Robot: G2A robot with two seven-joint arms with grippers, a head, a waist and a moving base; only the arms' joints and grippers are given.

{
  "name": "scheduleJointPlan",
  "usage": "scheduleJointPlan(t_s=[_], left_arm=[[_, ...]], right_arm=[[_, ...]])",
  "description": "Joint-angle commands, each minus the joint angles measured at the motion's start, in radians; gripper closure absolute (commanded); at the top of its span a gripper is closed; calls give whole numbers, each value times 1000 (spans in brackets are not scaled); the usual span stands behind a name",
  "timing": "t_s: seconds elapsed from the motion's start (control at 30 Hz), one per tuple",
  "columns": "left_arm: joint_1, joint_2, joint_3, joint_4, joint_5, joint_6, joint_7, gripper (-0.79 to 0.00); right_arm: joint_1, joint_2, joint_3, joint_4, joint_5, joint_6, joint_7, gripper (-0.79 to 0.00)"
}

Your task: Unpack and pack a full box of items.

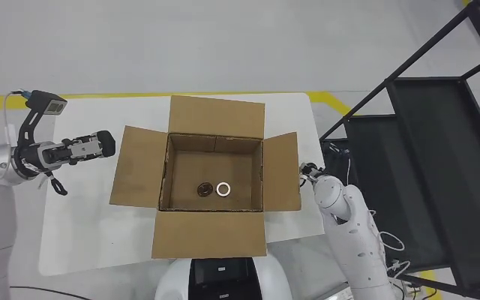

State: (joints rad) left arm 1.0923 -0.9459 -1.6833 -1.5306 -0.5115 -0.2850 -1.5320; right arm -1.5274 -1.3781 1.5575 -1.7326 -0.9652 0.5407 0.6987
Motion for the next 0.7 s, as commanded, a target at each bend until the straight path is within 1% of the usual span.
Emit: scheduleJointPlan(t_s=[0.0,0.13,0.27,0.4,0.57,0.67], left_arm=[[0,0,0,0,0,0,0,-785],[0,0,0,0,0,0,0,-785],[0,0,0,0,0,0,0,-785],[0,0,0,0,0,0,0,-785],[0,0,0,0,0,0,0,-785],[0,0,0,0,0,0,0,-785]], right_arm=[[-29,2,17,-58,24,-14,5,0],[-104,2,72,-212,101,-46,-53,0],[-184,-2,121,-363,187,-93,-153,0],[-243,-6,144,-489,250,-149,-251,0],[-284,-7,117,-617,282,-236,-306,0],[-264,-5,52,-617,264,-311,-302,0]])
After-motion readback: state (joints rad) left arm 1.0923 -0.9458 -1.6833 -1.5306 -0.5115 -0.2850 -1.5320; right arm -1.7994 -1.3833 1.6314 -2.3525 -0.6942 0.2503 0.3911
